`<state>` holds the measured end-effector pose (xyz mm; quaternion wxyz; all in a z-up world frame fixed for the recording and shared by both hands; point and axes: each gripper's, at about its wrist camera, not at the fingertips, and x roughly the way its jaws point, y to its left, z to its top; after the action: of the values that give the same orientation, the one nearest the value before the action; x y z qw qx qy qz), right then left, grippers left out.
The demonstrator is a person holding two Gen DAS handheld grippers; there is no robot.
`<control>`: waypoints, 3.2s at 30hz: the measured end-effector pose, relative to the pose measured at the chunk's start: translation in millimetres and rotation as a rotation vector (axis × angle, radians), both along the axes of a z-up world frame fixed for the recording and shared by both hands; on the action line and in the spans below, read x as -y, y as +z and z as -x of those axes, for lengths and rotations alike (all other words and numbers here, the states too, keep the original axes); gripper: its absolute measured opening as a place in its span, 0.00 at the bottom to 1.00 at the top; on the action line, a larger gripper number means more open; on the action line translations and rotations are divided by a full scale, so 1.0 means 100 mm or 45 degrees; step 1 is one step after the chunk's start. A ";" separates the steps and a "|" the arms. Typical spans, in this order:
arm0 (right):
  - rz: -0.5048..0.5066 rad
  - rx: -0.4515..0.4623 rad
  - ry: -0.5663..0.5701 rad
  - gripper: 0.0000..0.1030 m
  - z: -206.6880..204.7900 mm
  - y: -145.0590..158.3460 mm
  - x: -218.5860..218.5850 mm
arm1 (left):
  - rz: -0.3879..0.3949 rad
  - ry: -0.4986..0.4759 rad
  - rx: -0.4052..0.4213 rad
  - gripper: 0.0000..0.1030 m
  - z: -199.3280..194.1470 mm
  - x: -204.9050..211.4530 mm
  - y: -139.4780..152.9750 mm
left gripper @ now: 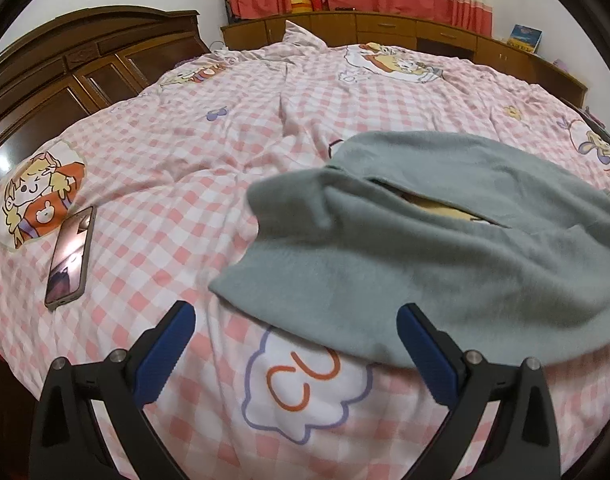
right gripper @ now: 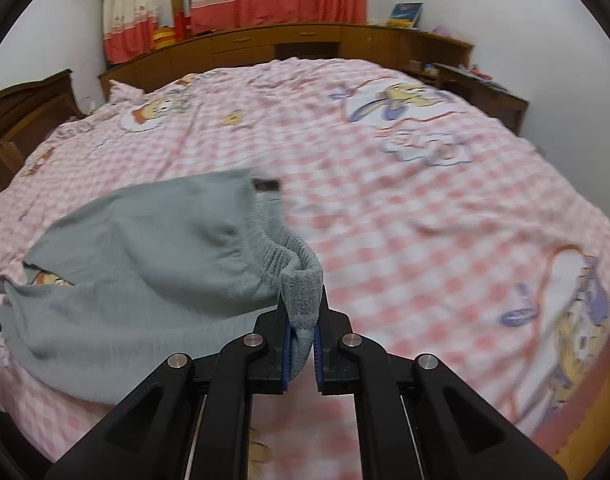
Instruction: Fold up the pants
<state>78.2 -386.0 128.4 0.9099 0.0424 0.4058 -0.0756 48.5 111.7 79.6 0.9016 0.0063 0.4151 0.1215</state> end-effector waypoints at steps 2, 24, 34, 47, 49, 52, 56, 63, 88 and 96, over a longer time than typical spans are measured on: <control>0.006 -0.007 -0.027 0.08 0.07 0.02 0.10 | -0.007 -0.010 -0.004 0.99 0.03 0.01 0.00; 0.080 -0.192 -0.282 0.37 0.32 -0.56 0.64 | 0.157 0.023 -0.052 0.96 -0.17 -0.13 -0.14; 0.093 -0.081 0.029 0.48 0.51 -0.14 0.00 | 0.330 -0.068 -0.117 0.14 -0.28 0.09 -0.25; 0.129 -0.173 0.708 0.48 0.64 -0.70 -1.73 | 0.393 -0.103 -0.007 0.07 0.02 -0.02 0.09; 0.144 -0.170 0.762 0.48 0.62 -0.77 -1.90 | 0.405 -0.096 -0.026 0.07 0.02 -0.04 0.04; 0.181 -0.157 0.800 0.48 0.60 -0.86 -2.07 | 0.410 -0.089 -0.043 0.07 0.02 -0.05 -0.03; 0.249 -0.112 0.792 0.48 0.57 -0.95 -2.18 | 0.415 -0.091 -0.050 0.07 0.01 -0.06 -0.07; 0.056 -0.080 0.715 0.05 0.50 -0.92 -2.11 | 0.382 -0.135 -0.019 0.07 0.09 -0.04 0.02; -0.064 -0.260 0.804 0.25 0.86 -0.91 -2.02 | 0.322 -0.054 -0.005 0.59 0.37 -0.35 0.13; 0.020 -0.047 0.672 0.36 0.64 -0.34 -1.57 | 0.316 -0.040 0.041 0.59 -0.08 -0.34 0.32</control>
<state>14.1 -228.9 93.9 0.8908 -0.0734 0.4188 0.1604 56.1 145.9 111.9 0.9038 -0.1007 0.4122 0.0551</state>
